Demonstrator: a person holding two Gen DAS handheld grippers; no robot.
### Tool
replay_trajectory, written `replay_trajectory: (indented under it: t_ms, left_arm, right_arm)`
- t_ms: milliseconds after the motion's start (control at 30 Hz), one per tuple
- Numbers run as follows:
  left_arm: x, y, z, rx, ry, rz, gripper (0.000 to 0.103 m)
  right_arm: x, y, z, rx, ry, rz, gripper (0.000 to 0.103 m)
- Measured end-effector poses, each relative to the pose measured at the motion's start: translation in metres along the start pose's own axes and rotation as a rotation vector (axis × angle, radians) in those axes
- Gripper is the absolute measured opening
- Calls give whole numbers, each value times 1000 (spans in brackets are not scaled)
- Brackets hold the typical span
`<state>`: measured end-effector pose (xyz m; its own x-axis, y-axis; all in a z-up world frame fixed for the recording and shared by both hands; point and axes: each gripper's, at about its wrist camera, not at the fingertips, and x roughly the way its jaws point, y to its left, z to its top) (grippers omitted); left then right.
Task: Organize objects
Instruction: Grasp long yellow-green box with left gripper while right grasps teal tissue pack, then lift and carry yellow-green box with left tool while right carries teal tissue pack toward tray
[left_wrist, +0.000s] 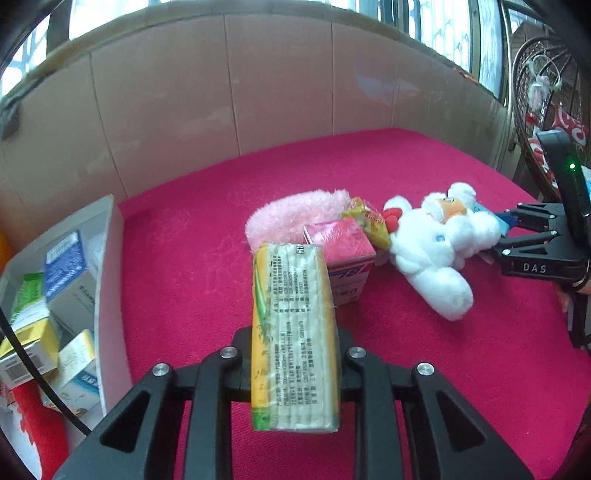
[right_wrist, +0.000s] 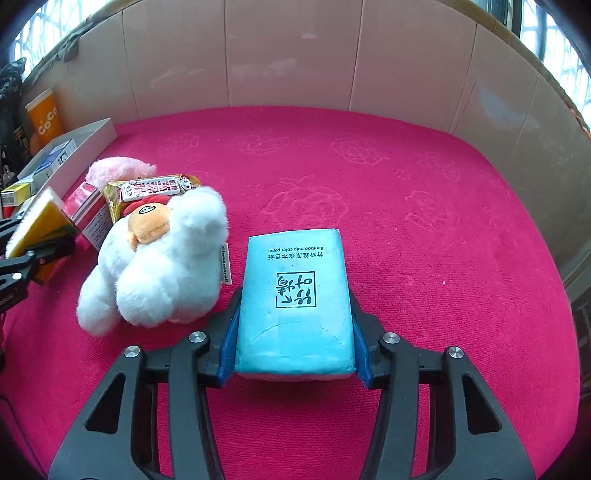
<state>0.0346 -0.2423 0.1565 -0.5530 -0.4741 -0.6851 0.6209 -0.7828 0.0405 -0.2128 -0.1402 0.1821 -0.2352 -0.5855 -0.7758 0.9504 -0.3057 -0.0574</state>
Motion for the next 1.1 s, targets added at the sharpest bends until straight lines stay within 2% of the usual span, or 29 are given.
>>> replay_trajectory:
  t_ms: [133,300,467,633,833,1100]
  left_arm:
    - [-14,-3,-4,11,-83,40,23]
    - [-36,-6,-9,6,-195,104,23]
    - [-52,3,-11,-38,-283,137,23]
    - [-55,9,-12,-74,-292,132,23]
    - [-65,14,-23,-92,-301,144,23]
    - [-79,12,-34,-60,-330,156,23]
  right_arm:
    - [-6,8,-3,-4,-23,-44,49]
    - [-21,9,-7,53,-93,-81,49]
    - [-55,8,-18,178,-260,-182,49]
    - [-91,25,-35,261,-440,-326,49]
    - [-103,52,-44,288,-499,-295,49]
    - [-102,91,-47,222,-492,-221,49]
